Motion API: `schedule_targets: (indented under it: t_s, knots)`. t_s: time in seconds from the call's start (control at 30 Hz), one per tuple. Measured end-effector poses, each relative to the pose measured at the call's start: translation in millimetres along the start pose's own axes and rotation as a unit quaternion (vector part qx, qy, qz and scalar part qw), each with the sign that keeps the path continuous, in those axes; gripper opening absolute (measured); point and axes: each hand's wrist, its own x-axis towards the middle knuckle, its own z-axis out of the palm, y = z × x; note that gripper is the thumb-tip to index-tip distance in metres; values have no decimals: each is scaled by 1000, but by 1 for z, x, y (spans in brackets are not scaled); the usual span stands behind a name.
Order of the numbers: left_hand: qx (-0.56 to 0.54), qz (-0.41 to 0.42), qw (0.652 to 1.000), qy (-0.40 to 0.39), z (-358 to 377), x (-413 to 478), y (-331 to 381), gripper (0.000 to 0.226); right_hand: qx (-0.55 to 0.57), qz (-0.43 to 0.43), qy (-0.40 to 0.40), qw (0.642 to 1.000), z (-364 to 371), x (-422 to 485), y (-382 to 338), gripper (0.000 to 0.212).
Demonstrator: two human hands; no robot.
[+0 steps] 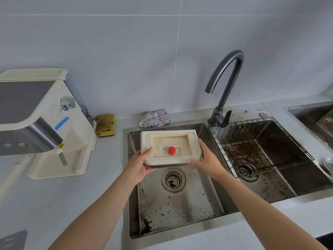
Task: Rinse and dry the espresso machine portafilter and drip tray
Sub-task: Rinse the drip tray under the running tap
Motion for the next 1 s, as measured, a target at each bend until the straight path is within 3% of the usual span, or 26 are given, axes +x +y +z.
schedule_targets:
  t_s: [0.2, 0.3, 0.43, 0.57, 0.73, 0.8, 0.87, 1.0]
  knots:
    - [-20, -3, 1000, -16, 12, 5, -2, 18, 172, 106, 65, 977, -11, 6, 3, 72]
    - [-26, 5, 999, -20, 22, 8, -2, 26, 231, 136, 93, 959, -26, 18, 8, 91]
    - [-19, 15, 1000, -18, 36, 14, -5, 28, 326, 142, 108, 928, -60, 37, 4, 62]
    - [-29, 25, 999, -3, 52, 22, -11, 27, 405, 153, 119, 894, -102, 59, -6, 66]
    - [-55, 34, 998, 25, 72, 28, -22, 32, 454, 196, 74, 866, -135, 92, -7, 64]
    - [-55, 42, 997, 32, 79, 27, -27, 29, 484, 214, 59, 847, -145, 111, 3, 53]
    - [-55, 51, 996, 45, 85, 26, -30, 22, 477, 225, 56, 848, -150, 127, 12, 39]
    - [-62, 65, 993, 75, 92, 22, -33, 11, 466, 247, 44, 848, -153, 155, 29, 34]
